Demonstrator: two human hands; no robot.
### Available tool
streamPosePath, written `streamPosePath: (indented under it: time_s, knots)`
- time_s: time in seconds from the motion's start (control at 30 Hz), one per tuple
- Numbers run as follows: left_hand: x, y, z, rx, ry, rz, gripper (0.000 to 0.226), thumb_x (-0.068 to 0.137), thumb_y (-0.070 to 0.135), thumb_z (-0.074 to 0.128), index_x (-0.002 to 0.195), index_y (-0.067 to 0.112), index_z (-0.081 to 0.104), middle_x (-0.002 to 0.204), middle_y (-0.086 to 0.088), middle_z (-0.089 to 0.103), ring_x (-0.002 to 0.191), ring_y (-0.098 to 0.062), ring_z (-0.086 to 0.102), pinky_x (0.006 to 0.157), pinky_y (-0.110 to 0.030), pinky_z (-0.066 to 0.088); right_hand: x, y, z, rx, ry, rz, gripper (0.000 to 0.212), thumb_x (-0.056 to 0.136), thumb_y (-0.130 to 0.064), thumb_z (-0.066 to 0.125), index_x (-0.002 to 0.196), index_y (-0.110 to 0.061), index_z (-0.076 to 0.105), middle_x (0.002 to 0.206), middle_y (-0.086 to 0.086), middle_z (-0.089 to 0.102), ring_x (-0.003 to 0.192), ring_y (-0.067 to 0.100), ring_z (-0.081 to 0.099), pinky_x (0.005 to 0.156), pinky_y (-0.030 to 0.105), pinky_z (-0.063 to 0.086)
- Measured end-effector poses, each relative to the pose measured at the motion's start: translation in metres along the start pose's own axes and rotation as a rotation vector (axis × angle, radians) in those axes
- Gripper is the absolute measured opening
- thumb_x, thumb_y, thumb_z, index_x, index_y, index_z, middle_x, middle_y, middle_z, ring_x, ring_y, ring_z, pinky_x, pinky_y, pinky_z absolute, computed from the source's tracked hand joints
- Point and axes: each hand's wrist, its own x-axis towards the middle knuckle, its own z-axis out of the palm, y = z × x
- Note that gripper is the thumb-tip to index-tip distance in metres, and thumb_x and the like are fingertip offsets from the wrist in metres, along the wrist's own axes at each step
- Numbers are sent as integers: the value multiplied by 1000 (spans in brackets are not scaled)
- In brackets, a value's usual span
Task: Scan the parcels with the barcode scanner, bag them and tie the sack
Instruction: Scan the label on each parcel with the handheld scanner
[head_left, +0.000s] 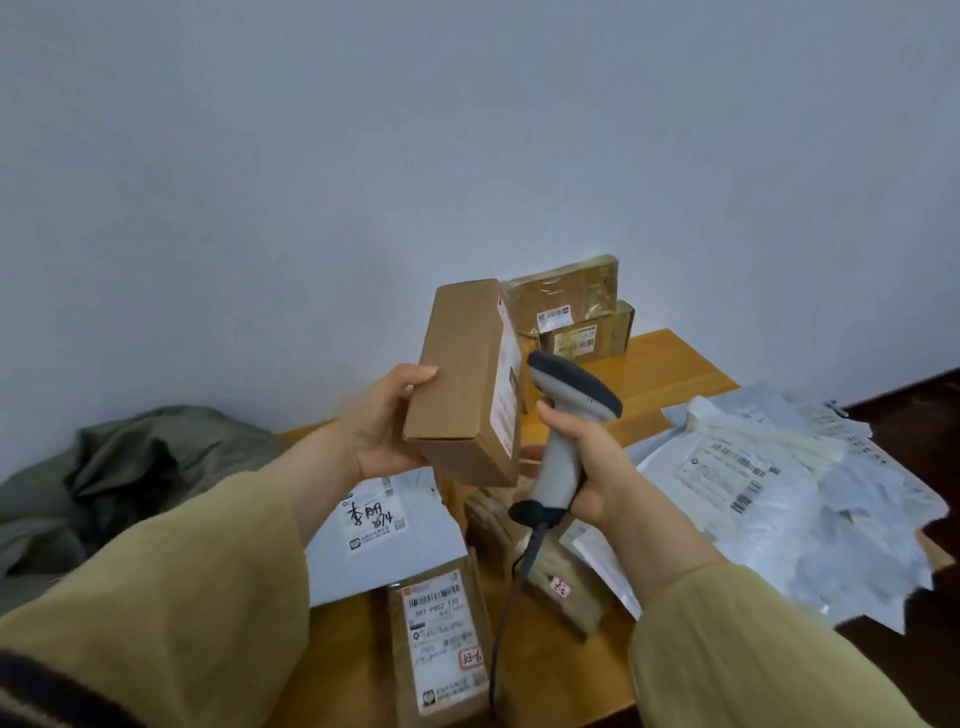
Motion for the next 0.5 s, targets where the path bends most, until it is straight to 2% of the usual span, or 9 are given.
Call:
streamPosePath:
  time_s: [0.07, 0.1, 0.17, 0.23, 0.3, 0.33, 0.43, 0.5]
  knots:
    - [-11, -7, 2, -39, 37, 9, 66, 52, 35, 85, 113, 15, 65, 105, -13, 66, 94, -28, 63, 86, -43, 48, -7, 9, 5, 43, -64, -11, 14, 83, -20, 69, 94, -12, 65, 74, 10, 70, 65, 24, 68, 58, 37, 55]
    - [-17, -7, 3, -38, 82, 29, 54, 61, 35, 79, 110, 15, 66, 101, -12, 68, 89, -26, 66, 81, -40, 52, -10, 13, 7, 37, -58, -45, 17, 81, -17, 70, 96, -12, 65, 77, 8, 71, 67, 23, 69, 54, 33, 54]
    - [-23, -2, 5, 36, 209, 74, 37, 78, 31, 62, 111, 15, 65, 99, -9, 68, 85, -22, 66, 78, -36, 53, -10, 15, 10, -42, 15, -149, 27, 75, -13, 76, 99, -14, 63, 88, 8, 69, 78, 23, 67, 56, 32, 52]
    - [-30, 5, 5, 183, 352, 157, 33, 88, 19, 56, 120, 13, 61, 104, -7, 67, 92, -20, 62, 83, -33, 50, -14, 15, 14, -105, 78, -218, 30, 73, -12, 78, 96, -16, 61, 93, 8, 66, 85, 23, 63, 62, 34, 52]
    - [-37, 14, 7, 380, 467, 202, 37, 92, 14, 55, 129, 12, 57, 109, -4, 66, 98, -18, 61, 84, -31, 50, -18, 14, 16, -121, 99, -255, 28, 73, -10, 78, 92, -18, 58, 92, 6, 65, 84, 21, 62, 65, 34, 52]
    - [-41, 17, 8, 481, 487, 176, 40, 92, 21, 57, 132, 16, 54, 112, -3, 65, 103, -18, 60, 85, -33, 50, -20, 14, 17, -133, 99, -271, 27, 74, -10, 77, 90, -19, 57, 91, 4, 64, 84, 19, 61, 65, 34, 51]
    - [-53, 21, 15, 709, 385, -68, 69, 79, 49, 68, 138, 39, 34, 125, -2, 55, 116, -23, 54, 89, -44, 50, -24, 13, 18, -192, 94, -302, 28, 77, -13, 76, 90, -22, 53, 92, 3, 62, 86, 18, 60, 67, 34, 53]
    - [-54, 19, 15, 740, 330, -143, 91, 74, 40, 76, 143, 49, 17, 132, -2, 50, 117, -23, 53, 86, -43, 52, -25, 12, 17, -219, 94, -307, 28, 76, -15, 77, 91, -23, 53, 95, 3, 63, 88, 19, 60, 72, 36, 54]
